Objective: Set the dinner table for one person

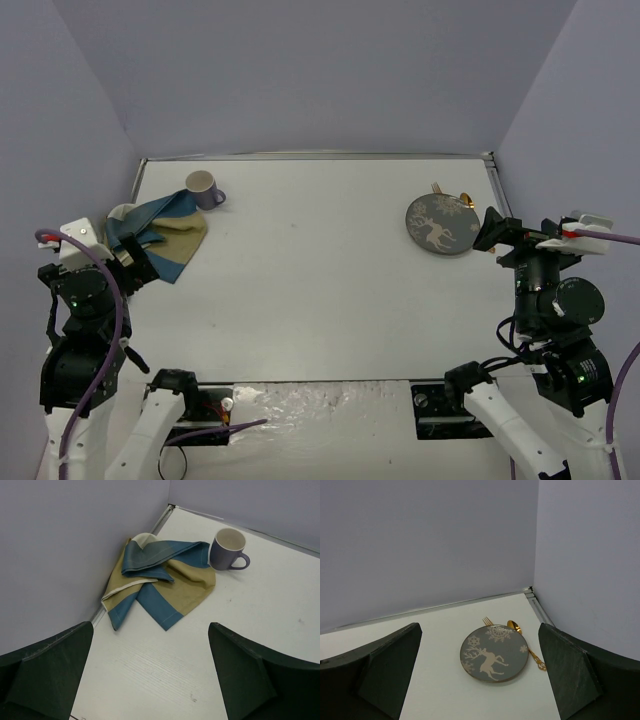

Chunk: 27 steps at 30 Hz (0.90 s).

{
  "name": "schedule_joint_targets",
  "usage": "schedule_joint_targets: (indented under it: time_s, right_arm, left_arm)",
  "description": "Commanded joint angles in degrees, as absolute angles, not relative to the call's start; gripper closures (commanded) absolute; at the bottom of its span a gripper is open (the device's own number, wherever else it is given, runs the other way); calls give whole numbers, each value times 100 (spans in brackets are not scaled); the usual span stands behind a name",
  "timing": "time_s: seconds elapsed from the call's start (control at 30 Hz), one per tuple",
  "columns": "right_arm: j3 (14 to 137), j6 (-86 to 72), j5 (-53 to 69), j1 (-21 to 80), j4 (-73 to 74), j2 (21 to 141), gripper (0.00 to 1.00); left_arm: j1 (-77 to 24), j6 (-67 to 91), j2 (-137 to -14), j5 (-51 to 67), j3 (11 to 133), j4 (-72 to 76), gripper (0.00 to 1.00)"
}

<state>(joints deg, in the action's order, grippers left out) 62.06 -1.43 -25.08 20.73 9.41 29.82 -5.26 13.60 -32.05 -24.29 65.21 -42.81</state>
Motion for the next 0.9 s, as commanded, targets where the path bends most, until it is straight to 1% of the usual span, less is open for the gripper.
schedule_joint_targets:
  time_s: [0.0,0.2,0.3,0.47,0.57,0.67,0.77,0.87]
  right_arm:
    - [6239,-237,-2317,2109,476,3118,0]
    - [6028,-807,-1643,2109,593,3250,0]
    - [5824,-1088,-1270,2109,632,3329,0]
    - [5639,-1609,-661,2109,792,3627,0]
    - [5424,-1775,-258,2109,791,3717,0]
    - [5329,-1880,-91,2109,798,3779,0]
    - [5290,-1901,182,2109,817,3734,0]
    - [5232,-1913,223,2109,874,3611,0]
  left_arm:
    - [-556,1608,-3539,-2305,6373,-3876,3]
    - [-545,2050,-4084,-2308,6190,-3979,3]
    - [-545,2441,-4625,-2313,6136,-4017,3]
    - [-503,2853,-5661,-1794,6307,-3993,3]
    - [-265,3111,-6159,-1515,6309,-3770,3]
    - [-7,3515,-6606,-1536,6049,-3264,3]
    - [474,3838,-7062,-1423,5927,-2985,3]
    - [982,4100,-7828,-1150,5855,-2530,3]
